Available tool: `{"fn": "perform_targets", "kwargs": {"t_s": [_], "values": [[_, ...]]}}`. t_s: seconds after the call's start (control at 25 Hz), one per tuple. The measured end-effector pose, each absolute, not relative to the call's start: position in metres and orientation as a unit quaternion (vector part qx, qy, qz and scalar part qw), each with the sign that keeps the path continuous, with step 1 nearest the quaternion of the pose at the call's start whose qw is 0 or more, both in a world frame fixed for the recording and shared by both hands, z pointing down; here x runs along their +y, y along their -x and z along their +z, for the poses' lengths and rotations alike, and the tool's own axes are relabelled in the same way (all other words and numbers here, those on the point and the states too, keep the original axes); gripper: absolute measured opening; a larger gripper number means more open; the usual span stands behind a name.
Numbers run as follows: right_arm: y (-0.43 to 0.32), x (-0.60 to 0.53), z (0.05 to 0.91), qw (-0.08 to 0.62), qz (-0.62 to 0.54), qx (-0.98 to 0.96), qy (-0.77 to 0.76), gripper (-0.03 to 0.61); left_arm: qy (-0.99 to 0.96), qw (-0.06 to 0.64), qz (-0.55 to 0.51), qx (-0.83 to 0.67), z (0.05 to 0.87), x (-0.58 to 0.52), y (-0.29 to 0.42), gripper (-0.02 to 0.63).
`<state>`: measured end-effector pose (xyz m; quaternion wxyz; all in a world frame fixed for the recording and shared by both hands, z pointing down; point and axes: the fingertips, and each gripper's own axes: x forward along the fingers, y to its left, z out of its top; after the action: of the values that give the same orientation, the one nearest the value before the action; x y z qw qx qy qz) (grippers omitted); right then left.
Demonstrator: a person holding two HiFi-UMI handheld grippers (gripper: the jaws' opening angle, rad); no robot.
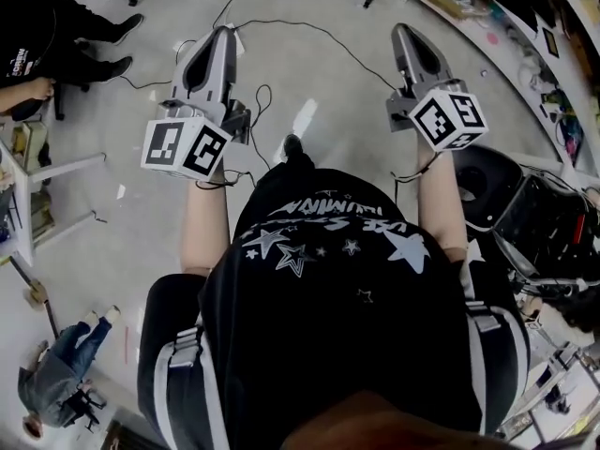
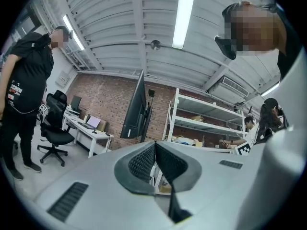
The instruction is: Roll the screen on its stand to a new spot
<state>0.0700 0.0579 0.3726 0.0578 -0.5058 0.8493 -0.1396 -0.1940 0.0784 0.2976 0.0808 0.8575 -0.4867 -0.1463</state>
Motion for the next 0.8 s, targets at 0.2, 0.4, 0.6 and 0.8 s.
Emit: {"fn": "perform_targets", "kwargs": {"t_s": [0.2, 0.4, 0.6, 0.8], "values": [[-0.04, 0.023, 0.381, 0.058, -0.153, 0.841, 0.516, 0.008, -0.865, 0.088, -0.148, -0.471, 0.305, 0.041, 0.219, 0.012], [-0.005, -0.011, 0.38, 0.062, -0.154, 0.843, 0.512, 0.008, -0.873, 0.094, -0.146, -0.456, 0.308, 0.009, 0.235, 0.012], [0.009, -0.031, 0.385, 0.054, -0.16, 0.842, 0.513, 0.008, -0.876, 0.094, -0.147, -0.45, 0.305, -0.014, 0.246, 0.012], [-0.004, -0.048, 0.391, 0.051, -0.163, 0.838, 0.519, 0.008, -0.874, 0.098, -0.144, -0.454, 0.311, -0.032, 0.242, 0.012]]}}
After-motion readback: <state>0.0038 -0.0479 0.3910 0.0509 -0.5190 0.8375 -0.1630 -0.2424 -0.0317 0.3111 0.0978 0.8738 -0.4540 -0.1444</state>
